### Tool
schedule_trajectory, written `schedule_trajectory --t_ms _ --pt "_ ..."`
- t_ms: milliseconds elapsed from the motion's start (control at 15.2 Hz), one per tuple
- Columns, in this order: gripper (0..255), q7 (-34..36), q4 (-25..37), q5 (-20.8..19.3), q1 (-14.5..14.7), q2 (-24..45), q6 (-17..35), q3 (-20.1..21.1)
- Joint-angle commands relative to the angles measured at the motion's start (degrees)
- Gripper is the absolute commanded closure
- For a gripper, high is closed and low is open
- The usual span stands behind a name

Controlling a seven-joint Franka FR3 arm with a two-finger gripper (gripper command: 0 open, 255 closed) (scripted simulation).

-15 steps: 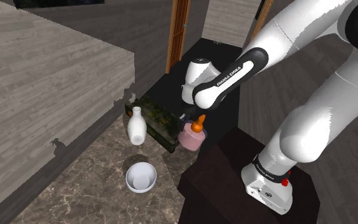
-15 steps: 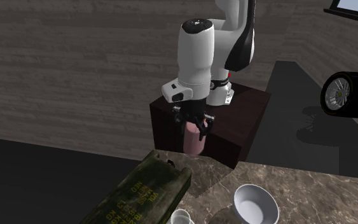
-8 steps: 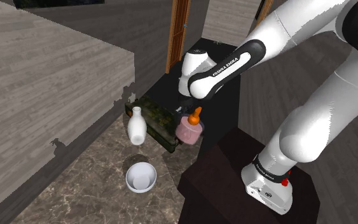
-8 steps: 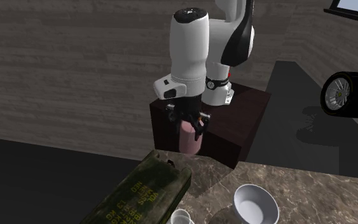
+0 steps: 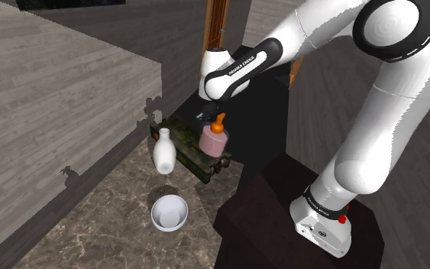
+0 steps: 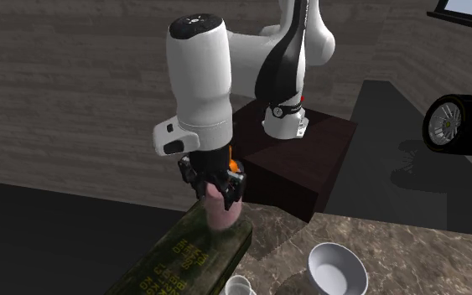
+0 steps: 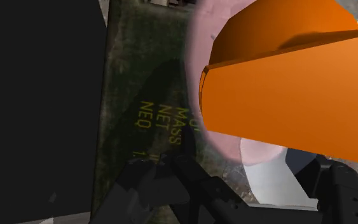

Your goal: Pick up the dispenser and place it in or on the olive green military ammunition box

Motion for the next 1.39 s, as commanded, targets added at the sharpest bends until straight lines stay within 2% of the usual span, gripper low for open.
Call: schedule_trajectory --t_ms 0,396,792,1320 --pt "255 -0.43 5.10 -0.50 -0.29 3.71 -1.41 -0.42" --pt "255 -1.95 22.55 -1.33 -0.97 14.90 -7.72 -1.42" --pt "255 -3.43 43.29 -1.75 -1.31 27.33 -16.04 -2.11" --pt "255 -3.31 42.48 -1.99 -1.19 30.75 -11.81 -2.30"
